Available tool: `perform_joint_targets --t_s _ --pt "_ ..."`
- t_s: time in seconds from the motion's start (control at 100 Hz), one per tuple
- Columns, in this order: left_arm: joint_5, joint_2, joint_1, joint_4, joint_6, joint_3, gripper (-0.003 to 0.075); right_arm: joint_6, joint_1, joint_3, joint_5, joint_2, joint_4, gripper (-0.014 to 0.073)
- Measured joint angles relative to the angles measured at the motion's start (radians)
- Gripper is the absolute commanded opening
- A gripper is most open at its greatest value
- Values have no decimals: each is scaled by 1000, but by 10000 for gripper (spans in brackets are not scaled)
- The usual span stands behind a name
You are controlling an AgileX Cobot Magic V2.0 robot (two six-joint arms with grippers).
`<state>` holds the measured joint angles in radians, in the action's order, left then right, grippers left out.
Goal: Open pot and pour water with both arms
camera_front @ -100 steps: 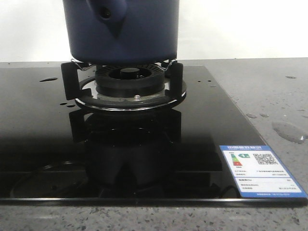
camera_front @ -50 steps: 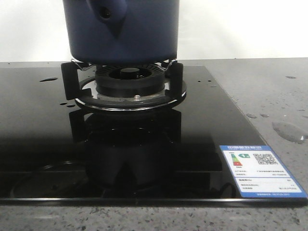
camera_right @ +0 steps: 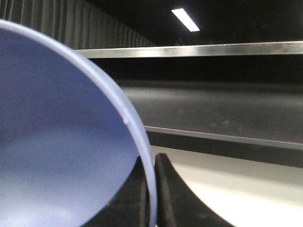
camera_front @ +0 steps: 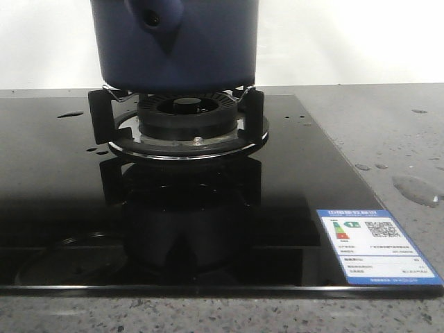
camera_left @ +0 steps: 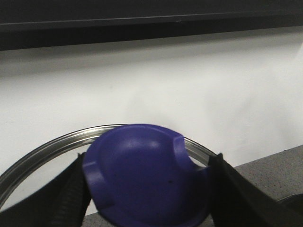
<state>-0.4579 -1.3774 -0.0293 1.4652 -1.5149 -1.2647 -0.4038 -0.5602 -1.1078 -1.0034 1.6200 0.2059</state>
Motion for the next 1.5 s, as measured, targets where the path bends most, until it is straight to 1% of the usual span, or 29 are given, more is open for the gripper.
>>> perform_joint_targets --t_s 0.46,0.53,0.58,0.65,0.73,0.85,0.93,1.03,1.12,1.26,1.33,1.4,1.5 --pt "-1 0 0 0 0 0 358 0 0 0 2 0 0 -48" --pt "-11 0 0 0 0 0 358 0 0 0 32 0 0 -48" --pt "-29 0 0 0 0 0 358 0 0 0 86 -7 0 -48" --pt "-62 0 0 0 0 0 358 0 0 -3 212 -31 8 -46" --pt "-108 0 0 1 0 0 358 0 16 -27 399 -72 21 -46" --pt "-191 0 0 13 0 0 358 0 77 -98 687 -142 46 -46" --pt "-246 0 0 23 0 0 358 -2 146 -167 886 -182 76 -46" --pt "-286 0 22 22 0 0 358 2 243 -255 1194 -218 116 -46" --pt "-292 0 53 23 0 0 358 49 345 -329 1461 -227 132 -46" --pt "-300 0 100 31 0 0 358 120 501 -370 1800 -227 126 -46" --pt "-306 0 117 38 0 0 358 140 571 -371 1954 -225 100 -46" --pt "-306 0 126 49 0 0 358 159 629 -371 2073 -212 69 -46" --pt "-306 0 128 60 0 0 358 176 688 -356 2135 -185 41 -46"
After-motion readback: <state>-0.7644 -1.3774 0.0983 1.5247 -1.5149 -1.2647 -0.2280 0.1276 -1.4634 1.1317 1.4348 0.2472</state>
